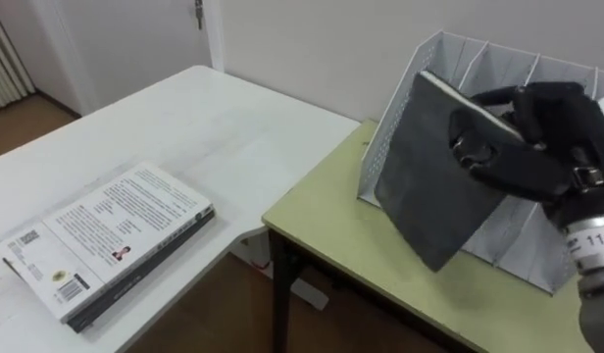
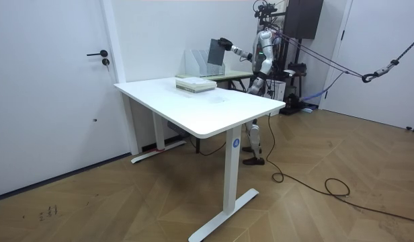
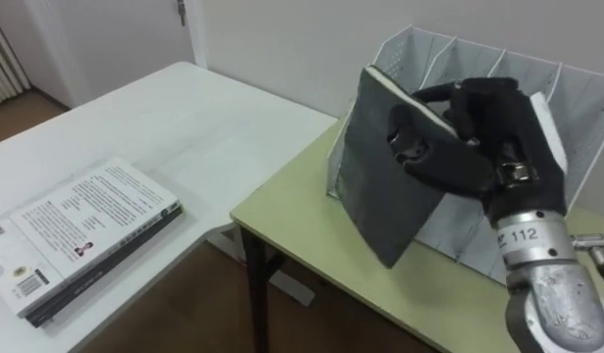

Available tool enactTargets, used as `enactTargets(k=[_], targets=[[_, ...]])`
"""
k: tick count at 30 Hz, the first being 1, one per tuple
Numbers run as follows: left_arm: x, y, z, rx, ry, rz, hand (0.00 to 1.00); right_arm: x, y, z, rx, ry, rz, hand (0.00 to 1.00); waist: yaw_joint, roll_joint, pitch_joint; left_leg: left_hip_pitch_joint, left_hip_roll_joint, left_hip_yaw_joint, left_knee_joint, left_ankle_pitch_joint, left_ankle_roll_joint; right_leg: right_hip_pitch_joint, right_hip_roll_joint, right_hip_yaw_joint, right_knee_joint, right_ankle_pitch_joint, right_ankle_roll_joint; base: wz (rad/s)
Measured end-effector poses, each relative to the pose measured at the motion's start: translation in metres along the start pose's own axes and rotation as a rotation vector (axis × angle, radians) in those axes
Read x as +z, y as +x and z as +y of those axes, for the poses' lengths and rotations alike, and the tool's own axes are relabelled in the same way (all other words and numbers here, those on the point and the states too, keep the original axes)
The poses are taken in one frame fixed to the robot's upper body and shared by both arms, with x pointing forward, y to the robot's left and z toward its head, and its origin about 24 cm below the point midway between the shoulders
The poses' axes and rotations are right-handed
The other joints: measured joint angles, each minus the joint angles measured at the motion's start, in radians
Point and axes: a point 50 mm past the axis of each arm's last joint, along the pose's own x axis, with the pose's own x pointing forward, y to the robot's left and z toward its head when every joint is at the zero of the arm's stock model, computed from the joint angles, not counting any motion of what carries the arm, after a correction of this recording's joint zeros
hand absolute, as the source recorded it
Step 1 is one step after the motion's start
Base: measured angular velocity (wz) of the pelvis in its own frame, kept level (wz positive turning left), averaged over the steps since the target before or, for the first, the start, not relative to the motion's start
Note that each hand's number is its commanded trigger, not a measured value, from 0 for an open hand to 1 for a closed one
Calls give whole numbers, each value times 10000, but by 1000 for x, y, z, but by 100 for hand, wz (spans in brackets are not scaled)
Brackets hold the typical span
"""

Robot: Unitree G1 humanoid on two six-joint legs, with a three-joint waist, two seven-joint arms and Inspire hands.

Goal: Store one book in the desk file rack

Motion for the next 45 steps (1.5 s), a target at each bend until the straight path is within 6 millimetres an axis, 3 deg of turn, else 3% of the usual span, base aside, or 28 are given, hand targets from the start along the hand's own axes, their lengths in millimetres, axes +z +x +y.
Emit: enactTargets(k=[2, 8, 21, 32, 34, 36, 45], targets=[[-6, -3, 5, 293, -106, 172, 0, 3, 1, -4, -467, -13, -193, 100, 0, -23, -42, 0, 2, -1, -4, 0, 0, 13, 4, -14, -5, 1, -1, 0], [-24, -11, 14, 1277, -708, 568, 0, 21, 16, -16, -1970, -273, -1206, 100, -10, -70, -26, 84, -5, 8, -115, 12, -13, 63, 12, -14, -131, 25, 4, 0], [-30, -14, 20, 1887, -1265, 522, 0, 34, 21, -34, -4118, -254, -1874, 100, 120, -258, 20, 104, -11, -25, -277, 28, -30, 165, 39, -48, -357, 57, 8, 0], [-34, -12, 19, 2162, -1473, 680, 0, 33, 20, -40, -5306, -957, -1992, 100, 255, -129, -48, 139, -6, -139, -274, 28, -30, 203, 20, -238, -317, 57, 7, 0], [-34, -12, 20, 2203, -1540, 694, 0, 33, 19, -41, -5467, -1093, -2041, 100, 269, -143, -39, 156, -8, -137, -266, 28, -30, 225, 13, -252, -311, 57, 7, 0], [-34, -12, 20, 2228, -1540, 682, 0, 31, 19, -42, -5634, -1292, -2012, 100, 289, -232, 20, 173, -13, -109, -237, 28, -30, 232, 1, -254, -336, 56, 7, 0], [-34, -12, 20, 2379, -1544, 724, 0, 24, 18, -46, -6288, -1386, -1761, 100, 294, -241, 33, 159, -15, -108, -241, 29, -30, 213, 4, -253, -330, 53, 10, 0]])
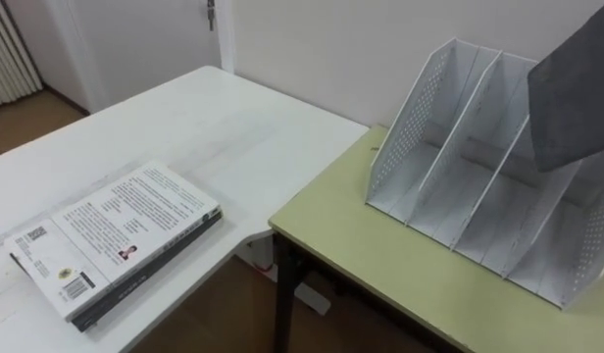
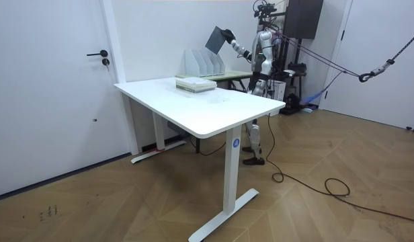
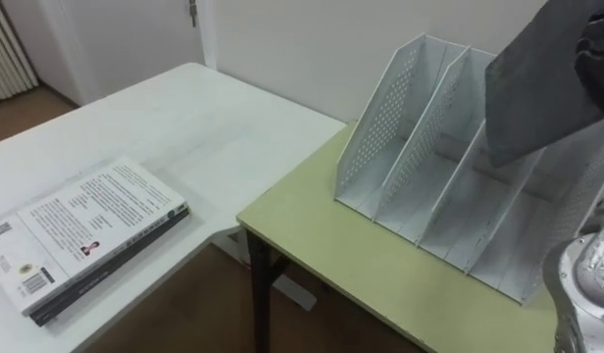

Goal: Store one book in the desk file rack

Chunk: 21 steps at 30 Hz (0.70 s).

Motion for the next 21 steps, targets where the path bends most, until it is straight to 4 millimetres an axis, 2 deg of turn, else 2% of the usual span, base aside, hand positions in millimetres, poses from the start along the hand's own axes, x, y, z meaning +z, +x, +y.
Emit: enactTargets(k=[12, 21], targets=[[1, 1, 1, 222, -17, 27, 0, 0, 0, 0, -107, -45, -2, 100, 10, -70, 25, -3, -1, 0, -39, 0, 0, 1, 2, -27, -6, -2, 3, 0], [1, 2, 2, 608, 54, 74, 0, -7, -1, -3, -396, -489, 71, 100, 12, -129, 9, -5, -1, 1, -25, 0, 0, -4, -5, -36, -14, -2, 3, 0]])
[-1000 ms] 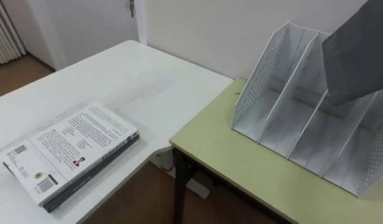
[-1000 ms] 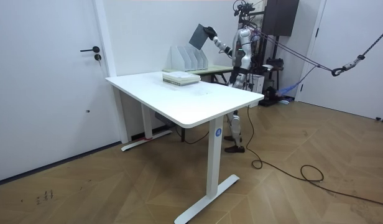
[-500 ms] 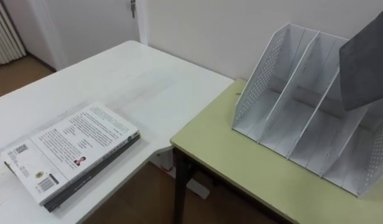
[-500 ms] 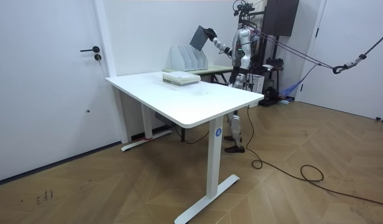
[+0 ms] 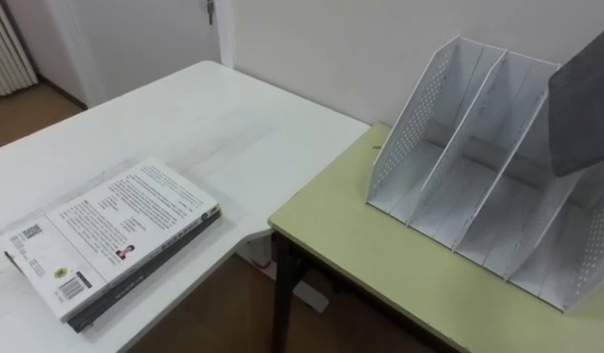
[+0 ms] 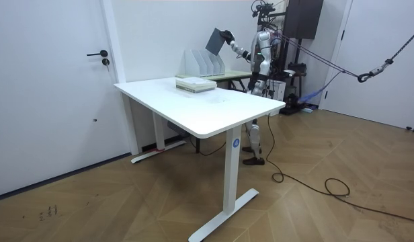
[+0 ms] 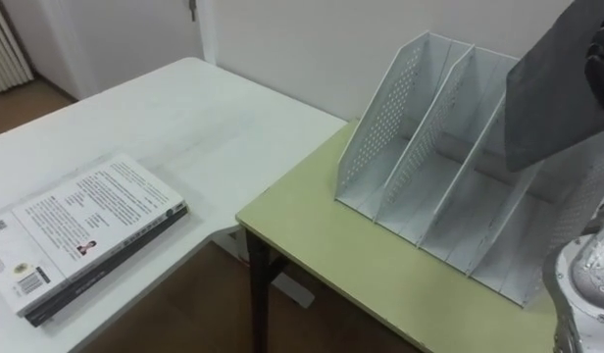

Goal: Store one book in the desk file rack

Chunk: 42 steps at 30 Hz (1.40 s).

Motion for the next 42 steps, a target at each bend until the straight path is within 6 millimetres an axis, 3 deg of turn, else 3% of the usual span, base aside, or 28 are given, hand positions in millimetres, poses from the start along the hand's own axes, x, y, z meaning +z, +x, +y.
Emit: enactTargets(k=[8, 20, 37, 42], targets=[[-1, 0, 1, 273, 8, 27, 0, -9, -1, -3, -319, -275, 319, 100, -7, 19, -14, -23, -2, -3, -7, 0, 0, -12, 1, -5, 10, 0, 0, 0], [-1, 0, 1, 350, 34, 55, 0, -4, 6, 1, -826, -6, 134, 100, -28, 72, -56, -19, -3, -42, -19, 1, 1, -6, 2, -5, 9, 0, 1, 0], [0, 1, 0, 453, -41, -3, 0, -41, 2, -4, -809, -267, 1968, 100, 52, 53, -52, -2, -7, -120, -7, 1, 0, 48, -1, -54, 22, 0, 1, 0], [1, 1, 0, 334, -120, 39, 0, -53, 7, 3, -470, -448, 2601, 100, 100, 39, -34, -173, -12, -138, 41, 7, -7, -80, -18, -134, 9, -1, 0, 2]])
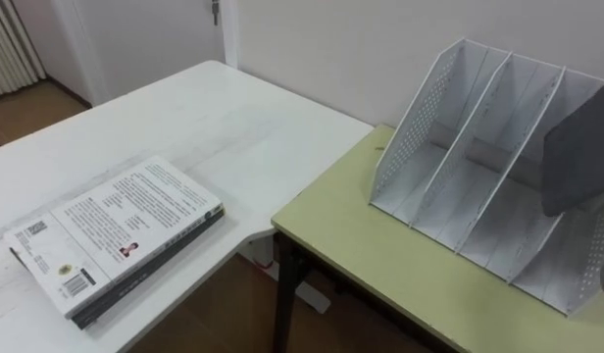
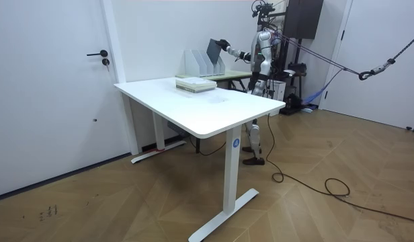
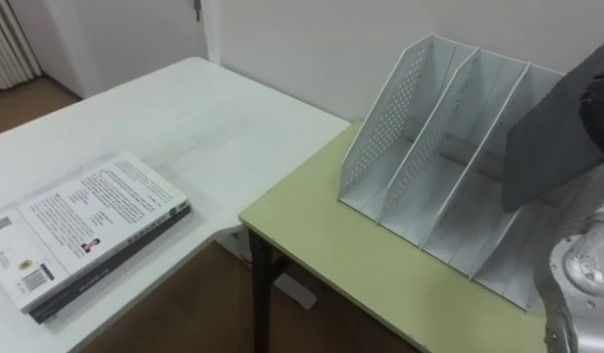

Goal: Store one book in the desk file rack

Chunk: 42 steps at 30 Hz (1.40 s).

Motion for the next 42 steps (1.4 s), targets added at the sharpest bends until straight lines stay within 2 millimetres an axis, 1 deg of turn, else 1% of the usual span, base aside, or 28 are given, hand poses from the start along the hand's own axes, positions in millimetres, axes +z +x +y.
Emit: enactTargets(k=[4, 6, 8, 11, 14, 17, 21, 22, 23, 27, 29, 31, 34, 35, 38, 42], targets=[[2, 1, -1, -94, 30, 62, 0, 0, 3, 6, 235, -171, 180, 100, 94, -20, 5, -10, -2, -61, -44, 23, -7, -30, 3, -22, 9, 0, -1, 1], [4, 1, -1, -106, 104, 98, 0, -1, 9, 11, 346, -284, 359, 100, 99, -21, 5, -10, -1, -93, -53, 26, -10, -16, -7, -127, 6, 1, -1, 4], [5, 1, 0, -63, 8, 94, 0, -4, 12, 13, 383, -422, 519, 100, 106, -67, 32, 12, 2, -117, -53, 27, -11, 21, -8, -156, 4, 1, -1, 4], [5, 1, 1, -102, -17, 182, 0, -7, 20, 15, 476, -797, 838, 100, 120, -113, 44, 0, -2, -172, -52, 27, -11, 31, -25, -277, 5, 2, 0, 5], [6, 1, 2, -116, -10, 236, 0, -10, 24, 17, 529, -1002, 1113, 100, 118, -137, 35, -1, -2, -234, -48, 27, -11, 57, -38, -434, 8, 2, 0, 5], [6, 0, 3, -145, -5, 248, 0, -14, 32, 18, 487, -1206, 1406, 100, 120, -148, 30, 6, -9, -287, -46, 31, -15, 85, -48, -490, 11, 3, -2, 5], [6, 0, 4, -155, -116, 313, 0, -13, 37, 19, 750, -1360, 1530, 100, 119, -148, 29, 3, -14, -309, -26, 46, -15, 102, -68, -587, 16, 3, -2, 1], [6, 0, 4, -151, -129, 327, 0, -13, 37, 19, 764, -1377, 1564, 55, 112, -147, 28, 0, -14, -309, -21, 46, -15, 102, -70, -609, 16, 3, -2, 0], [7, 0, 4, -132, -188, 321, 0, -13, 38, 19, 807, -1431, 1636, 0, 107, -147, 28, -9, -15, -309, 3, 45, -15, 104, -77, -630, 16, 3, -2, 0], [7, -1, 5, -130, -205, 371, 0, -23, 45, 12, 847, -1919, 2192, 0, 128, -166, 8, -27, -35, -297, 32, 52, -4, 78, -108, -652, 36, 2, -2, 0], [8, -2, 8, -59, -154, 377, 0, -24, 50, 10, 833, -2032, 2435, 0, 121, -173, -2, -51, -45, -292, 37, 63, 6, 56, -117, -654, 32, 2, -2, 0], [8, -3, 9, 6, -138, 403, 0, -23, 56, 7, 883, -2106, 2512, 0, 118, -165, -14, -76, -63, -293, 46, 72, 20, 46, -135, -673, 24, 0, 0, 2], [9, -4, 12, 63, -69, 420, 0, -17, 63, 2, 752, -2236, 2371, 0, 110, -185, -69, -103, -76, -298, 46, 79, 31, 26, -150, -689, 30, -3, 7, 0], [9, -5, 14, 86, -57, 419, 0, -14, 66, 1, 735, -2245, 2278, 0, 91, -210, -101, -97, -76, -309, 45, 80, 31, 38, -149, -688, 33, -3, 7, 0], [9, -6, 16, 169, -31, 443, 0, -9, 70, 2, 704, -2190, 2131, 0, 48, -296, -135, -67, -65, -324, 39, 82, 27, 82, -141, -695, 35, -3, 7, 0], [8, -6, 17, 367, -42, 582, 0, -8, 73, 5, 603, -2094, 2233, 0, -119, -356, -112, -121, -76, -323, 62, 83, 28, 106, -155, -728, 28, -2, 8, 3]])
